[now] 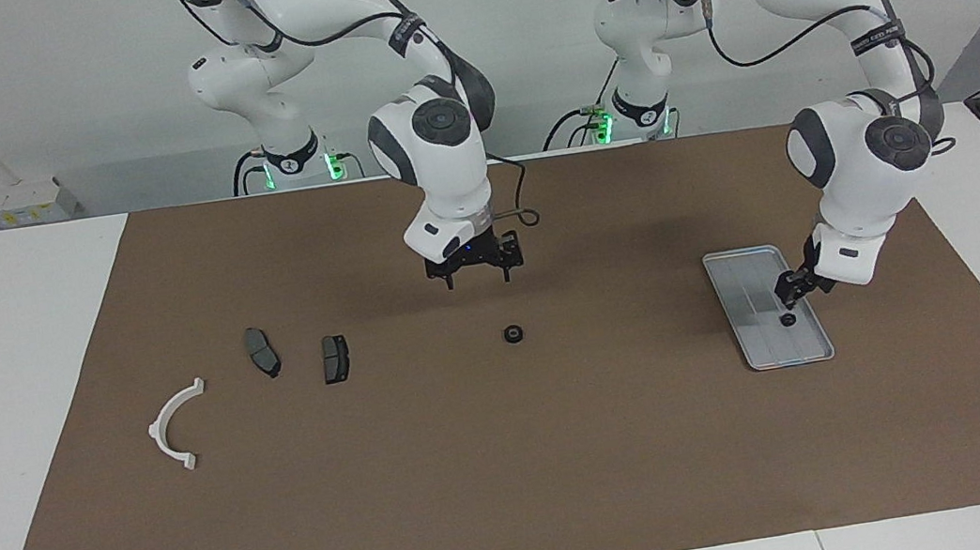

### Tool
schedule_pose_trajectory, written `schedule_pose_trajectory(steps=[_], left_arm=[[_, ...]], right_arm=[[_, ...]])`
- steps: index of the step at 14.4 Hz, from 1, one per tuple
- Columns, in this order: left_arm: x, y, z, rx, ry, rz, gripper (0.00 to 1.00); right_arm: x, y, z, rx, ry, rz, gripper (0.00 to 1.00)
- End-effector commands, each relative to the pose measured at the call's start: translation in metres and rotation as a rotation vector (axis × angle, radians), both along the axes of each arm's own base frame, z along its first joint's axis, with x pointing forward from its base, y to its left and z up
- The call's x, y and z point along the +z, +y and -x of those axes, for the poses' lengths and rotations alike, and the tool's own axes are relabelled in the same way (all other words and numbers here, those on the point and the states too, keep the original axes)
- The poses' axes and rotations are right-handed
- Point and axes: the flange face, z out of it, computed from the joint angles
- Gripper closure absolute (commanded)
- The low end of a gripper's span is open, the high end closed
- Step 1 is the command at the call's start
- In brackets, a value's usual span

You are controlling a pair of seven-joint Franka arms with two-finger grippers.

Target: Place bearing gear from tray to pile

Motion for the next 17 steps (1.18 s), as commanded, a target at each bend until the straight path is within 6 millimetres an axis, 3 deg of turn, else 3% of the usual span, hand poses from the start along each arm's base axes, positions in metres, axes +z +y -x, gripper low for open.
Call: schedule_pose_trajectory(steps=[1,7,15,17], left_arm=[[-0.02,-0.004,0.0,-0.021,-0.027,0.006,0.42],[-0.046,0.01,0.006,-0.002,-0.061,0.01,0.42],[-0.054,0.005,0.01,0.034,-0.051,0.015,0.43],[-0.055,0.001,0.01,0.035,-0.05,0.017,0.44]], right_arm=[[-0.01,0.019,-0.018,-0.021,-0.036,-0.022,0.0],[-0.051,0.012,-0.034,-0.006,-0.052,-0.018,0.0],[-0.074,0.018,-0.032,0.01,-0.045,-0.017,0.01],[-0.067,0.023,-0.038,0.004,-0.057,-0.032,0.01]])
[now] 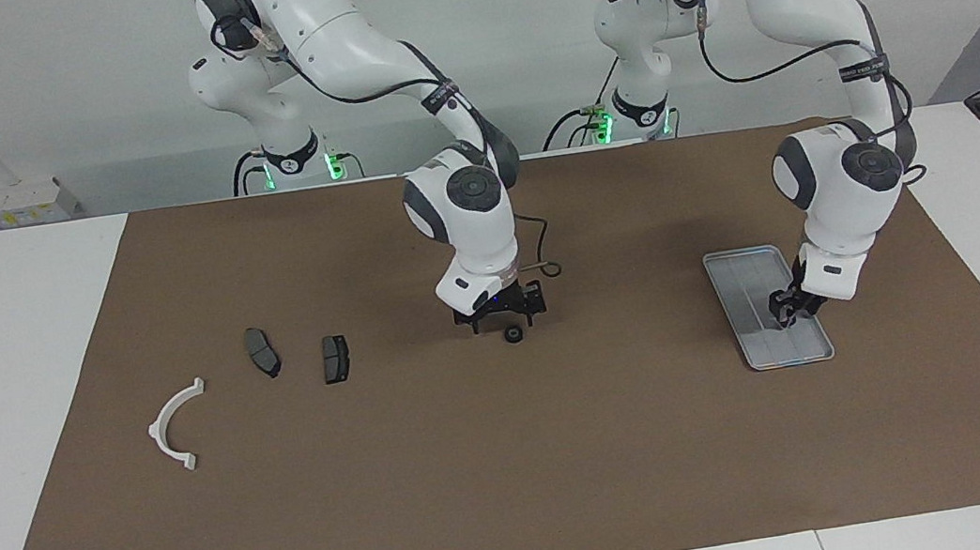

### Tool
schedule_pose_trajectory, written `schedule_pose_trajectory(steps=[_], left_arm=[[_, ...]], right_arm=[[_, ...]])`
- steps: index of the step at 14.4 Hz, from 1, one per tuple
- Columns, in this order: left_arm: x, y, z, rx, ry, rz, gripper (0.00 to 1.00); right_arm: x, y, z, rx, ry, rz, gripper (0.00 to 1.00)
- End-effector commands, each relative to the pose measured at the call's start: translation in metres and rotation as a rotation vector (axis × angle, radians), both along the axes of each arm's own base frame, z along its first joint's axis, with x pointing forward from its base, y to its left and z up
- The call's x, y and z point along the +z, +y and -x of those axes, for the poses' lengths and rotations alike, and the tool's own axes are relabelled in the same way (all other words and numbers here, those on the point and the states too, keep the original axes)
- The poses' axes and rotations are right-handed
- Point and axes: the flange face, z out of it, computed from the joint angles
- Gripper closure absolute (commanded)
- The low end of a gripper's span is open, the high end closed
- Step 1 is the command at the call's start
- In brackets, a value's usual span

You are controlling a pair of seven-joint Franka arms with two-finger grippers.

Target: Place bearing gear from tray to pile

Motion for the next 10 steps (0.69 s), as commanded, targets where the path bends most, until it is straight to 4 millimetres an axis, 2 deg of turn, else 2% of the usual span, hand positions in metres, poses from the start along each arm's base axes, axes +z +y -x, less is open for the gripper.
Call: schedule_pose_trajectory(steps=[1,5,6,8,9,10], left_arm=[[-0.0067,-0.0033,0.0063,0.018,-0.006,0.007,0.44],[-0.0147,-0.0067,0.0108,0.059,-0.026,0.014,0.48],[-0.0158,-0.0067,0.011,0.06,-0.023,0.015,0.53],[-0.0152,-0.0057,0.0113,0.06,-0.022,0.015,0.78],[-0.0147,-0.0066,0.0109,0.059,-0.022,0.015,0.93],[-0.0146,-0.0066,0.0111,0.059,-0.017,0.014,1.0]], right_arm=[[0.012,0.0114,-0.018,0.007,-0.031,-0.033,0.01],[0.0083,0.0167,-0.0201,0.002,-0.036,-0.037,0.02],[0.0086,0.0169,-0.0203,0.002,-0.038,-0.038,0.03],[0.0076,0.0158,-0.0207,0.002,-0.04,-0.039,0.03],[0.0064,0.0154,-0.0202,0.001,-0.039,-0.038,0.03],[0.0046,0.0144,-0.0204,0.0,-0.037,-0.036,0.03]])
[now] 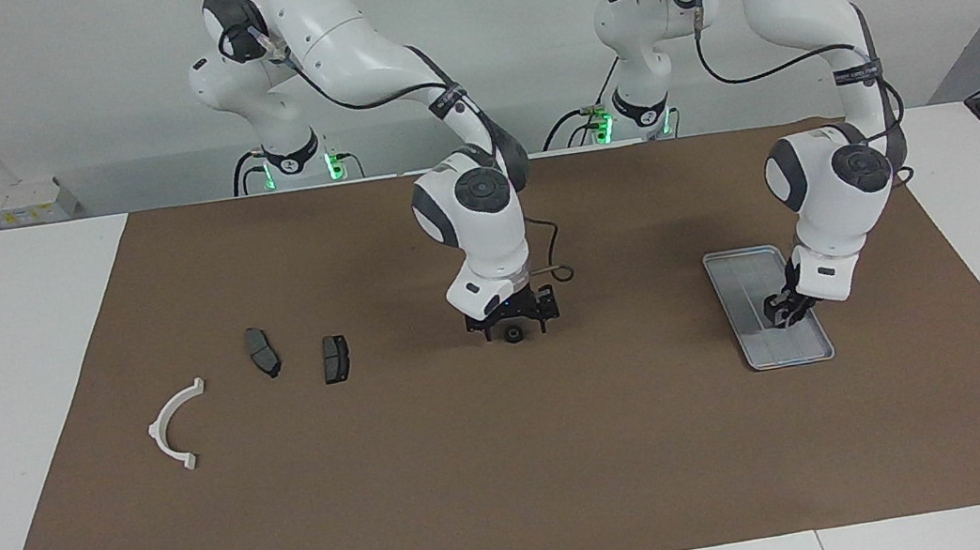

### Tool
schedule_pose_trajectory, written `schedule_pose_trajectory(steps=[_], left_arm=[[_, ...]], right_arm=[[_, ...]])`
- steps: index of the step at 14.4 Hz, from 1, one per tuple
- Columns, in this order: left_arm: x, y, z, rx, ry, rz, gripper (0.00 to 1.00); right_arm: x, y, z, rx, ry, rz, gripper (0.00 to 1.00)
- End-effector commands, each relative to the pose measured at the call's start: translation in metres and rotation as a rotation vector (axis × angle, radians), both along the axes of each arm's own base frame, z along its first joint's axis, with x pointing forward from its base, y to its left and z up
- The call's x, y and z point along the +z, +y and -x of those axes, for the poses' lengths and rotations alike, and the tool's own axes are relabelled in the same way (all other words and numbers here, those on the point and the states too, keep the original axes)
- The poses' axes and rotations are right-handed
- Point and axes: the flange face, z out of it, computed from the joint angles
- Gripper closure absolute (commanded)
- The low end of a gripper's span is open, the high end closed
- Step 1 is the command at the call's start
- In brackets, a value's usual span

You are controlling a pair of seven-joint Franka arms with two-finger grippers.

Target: Place bearing gear from tray to pile

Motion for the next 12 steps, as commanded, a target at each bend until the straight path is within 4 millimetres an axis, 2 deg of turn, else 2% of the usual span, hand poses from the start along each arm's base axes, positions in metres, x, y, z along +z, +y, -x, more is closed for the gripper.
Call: schedule_pose_trajectory(steps=[1,3,7,9,10,12], left_arm=[[-0.011,-0.002,0.006,0.013,0.01,0.005,1.0],[-0.004,-0.002,0.003,0.016,0.034,0.003,1.0],[0.025,-0.006,-0.01,0.054,0.073,0.041,1.0],[0.03,-0.005,-0.01,0.059,0.074,0.046,1.0],[0.03,-0.005,-0.01,0.06,0.076,0.046,1.0],[0.03,-0.005,-0.009,0.062,0.082,0.047,1.0]], right_arm=[[-0.005,0.003,-0.004,0.0,-0.003,-0.011,0.03],[-0.008,0.002,-0.003,0.0,-0.003,-0.011,0.03],[-0.027,-0.001,0.005,0.003,0.019,0.006,0.04],[-0.026,0.0,0.006,0.007,0.017,0.004,0.04],[-0.026,0.0,0.006,0.005,0.017,0.003,0.06],[-0.027,0.0,0.006,0.004,0.016,0.002,0.2]])
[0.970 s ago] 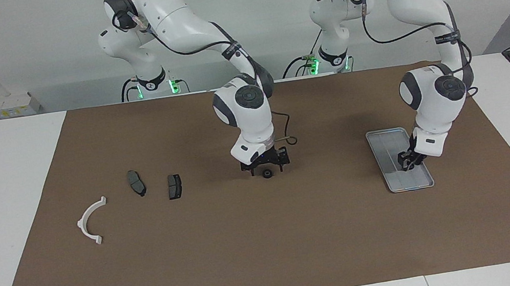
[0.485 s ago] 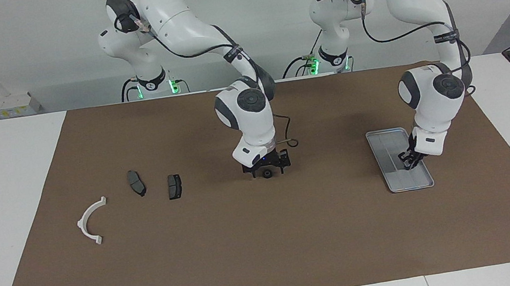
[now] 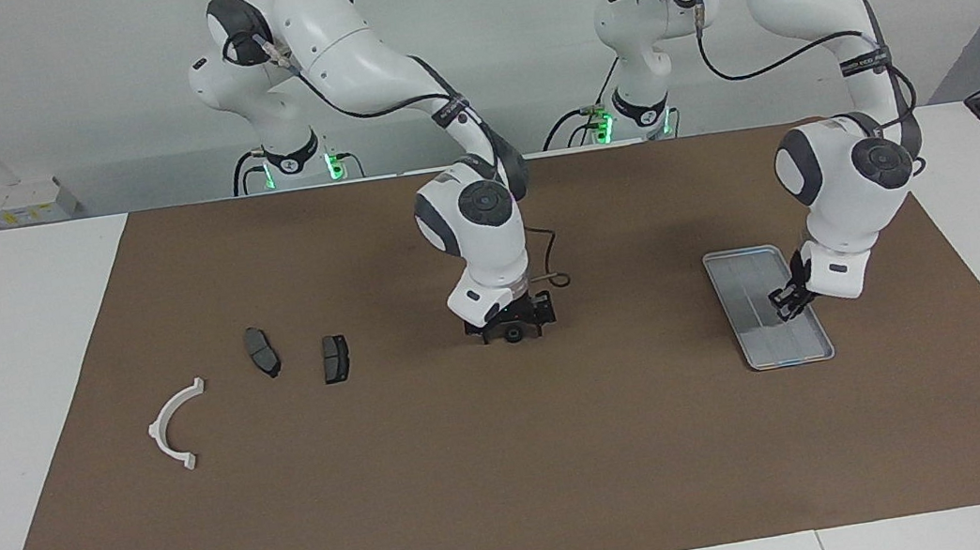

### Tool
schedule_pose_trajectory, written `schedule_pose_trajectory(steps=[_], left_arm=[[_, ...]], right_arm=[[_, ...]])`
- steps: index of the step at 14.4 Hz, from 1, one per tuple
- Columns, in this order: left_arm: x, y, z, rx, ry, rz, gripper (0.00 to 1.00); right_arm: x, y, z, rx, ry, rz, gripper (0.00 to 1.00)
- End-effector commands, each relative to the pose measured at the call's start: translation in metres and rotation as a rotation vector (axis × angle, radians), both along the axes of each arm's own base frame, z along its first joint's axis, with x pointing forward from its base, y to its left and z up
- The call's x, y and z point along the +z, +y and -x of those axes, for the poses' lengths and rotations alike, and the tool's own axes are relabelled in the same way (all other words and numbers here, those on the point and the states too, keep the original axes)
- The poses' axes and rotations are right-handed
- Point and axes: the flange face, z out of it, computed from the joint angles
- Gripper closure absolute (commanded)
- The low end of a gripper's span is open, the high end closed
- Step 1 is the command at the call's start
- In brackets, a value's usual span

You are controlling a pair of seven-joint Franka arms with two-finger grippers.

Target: Place bearing gear from tray to pile

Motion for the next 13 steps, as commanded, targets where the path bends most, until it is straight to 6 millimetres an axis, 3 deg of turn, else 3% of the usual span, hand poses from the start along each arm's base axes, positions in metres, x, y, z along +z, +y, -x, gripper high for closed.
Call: schedule_pose_trajectory(steps=[1,5,7,10,13], left_arm=[[0.005,-0.002,0.002,0.03,0.021,0.021,1.0],[0.011,-0.003,0.003,0.059,0.016,0.037,1.0],[0.014,-0.01,0.005,0.08,0.021,0.044,1.0],[0.029,-0.041,0.007,0.168,0.013,0.078,1.0],[0.038,-0.061,0.009,0.227,0.011,0.108,1.0]], right_arm=[[-0.003,0.002,0.002,0.001,-0.009,-0.016,0.35],[-0.003,0.002,0.003,-0.009,-0.005,-0.015,0.97],[-0.004,0.001,0.003,-0.007,0.004,-0.009,1.0],[0.007,-0.003,0.0,-0.009,0.017,0.003,1.0],[0.024,-0.025,-0.016,-0.004,0.046,0.033,1.0]])
